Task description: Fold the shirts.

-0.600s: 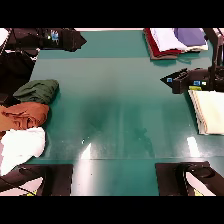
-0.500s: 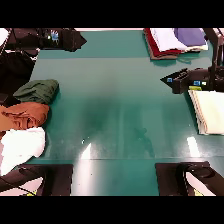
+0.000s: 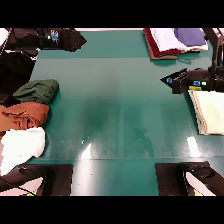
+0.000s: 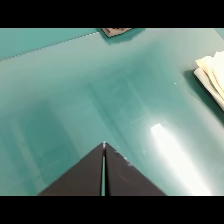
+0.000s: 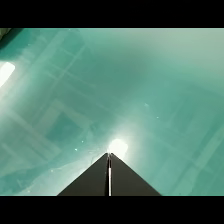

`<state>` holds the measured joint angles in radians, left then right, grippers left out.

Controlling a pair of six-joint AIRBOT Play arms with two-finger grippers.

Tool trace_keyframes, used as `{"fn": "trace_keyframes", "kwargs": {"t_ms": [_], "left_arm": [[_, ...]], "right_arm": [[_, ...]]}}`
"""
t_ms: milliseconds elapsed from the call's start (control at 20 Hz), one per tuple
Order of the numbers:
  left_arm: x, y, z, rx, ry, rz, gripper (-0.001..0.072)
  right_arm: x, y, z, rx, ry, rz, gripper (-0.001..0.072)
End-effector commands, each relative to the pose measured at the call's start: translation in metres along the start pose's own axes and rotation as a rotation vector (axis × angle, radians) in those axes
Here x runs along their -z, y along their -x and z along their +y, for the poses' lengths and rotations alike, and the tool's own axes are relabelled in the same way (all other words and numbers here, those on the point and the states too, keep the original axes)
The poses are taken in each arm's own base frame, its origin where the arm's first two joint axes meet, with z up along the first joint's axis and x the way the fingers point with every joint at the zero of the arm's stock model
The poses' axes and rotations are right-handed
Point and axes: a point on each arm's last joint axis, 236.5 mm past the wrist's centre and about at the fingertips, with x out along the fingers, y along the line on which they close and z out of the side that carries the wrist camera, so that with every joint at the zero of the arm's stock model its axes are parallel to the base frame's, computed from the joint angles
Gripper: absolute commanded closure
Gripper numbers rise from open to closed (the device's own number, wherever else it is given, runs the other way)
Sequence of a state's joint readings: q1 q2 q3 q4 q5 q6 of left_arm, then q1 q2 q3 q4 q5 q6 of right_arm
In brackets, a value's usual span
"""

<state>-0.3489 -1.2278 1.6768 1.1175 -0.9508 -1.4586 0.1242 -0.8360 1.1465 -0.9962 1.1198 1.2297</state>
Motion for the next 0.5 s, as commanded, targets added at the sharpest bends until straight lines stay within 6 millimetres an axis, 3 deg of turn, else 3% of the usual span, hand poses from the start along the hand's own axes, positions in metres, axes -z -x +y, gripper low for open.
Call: {"fn": "trace_keyframes", "kwargs": {"t_ms": [0,50,100,150,200,300,450], "left_arm": [[-0.014,0.001,0.002,-0.01,-0.007,-0.058,0.0681],[-0.015,0.001,0.012,-0.051,-0.061,-0.059,0.0679],[-0.011,0.003,0.034,-0.141,-0.125,-0.036,0.057],[-0.004,0.009,0.065,-0.261,-0.157,0.006,0.0251],[0.003,0.019,0.1,-0.393,-0.155,0.049,0.0178],[0.027,0.043,0.177,-0.624,-0.125,0.154,0.0178],[0.099,0.057,0.262,-0.753,0.036,0.329,0.0177]], "right_arm": [[0.004,0.0,0.002,-0.008,0.0,0.018,0.0693],[0.005,0.0,0.002,-0.008,0.0,0.019,0.0692],[0.004,0.0,0.002,-0.008,0.0,0.018,0.0693],[0.005,0.0,0.002,-0.008,0.0,0.019,0.0693],[0.005,0.0,0.002,-0.009,0.0,0.02,0.0693],[0.004,0.0,0.002,-0.009,-0.001,0.017,0.0693],[0.001,0.0,0.001,-0.004,-0.001,0.004,0.0693]]}}
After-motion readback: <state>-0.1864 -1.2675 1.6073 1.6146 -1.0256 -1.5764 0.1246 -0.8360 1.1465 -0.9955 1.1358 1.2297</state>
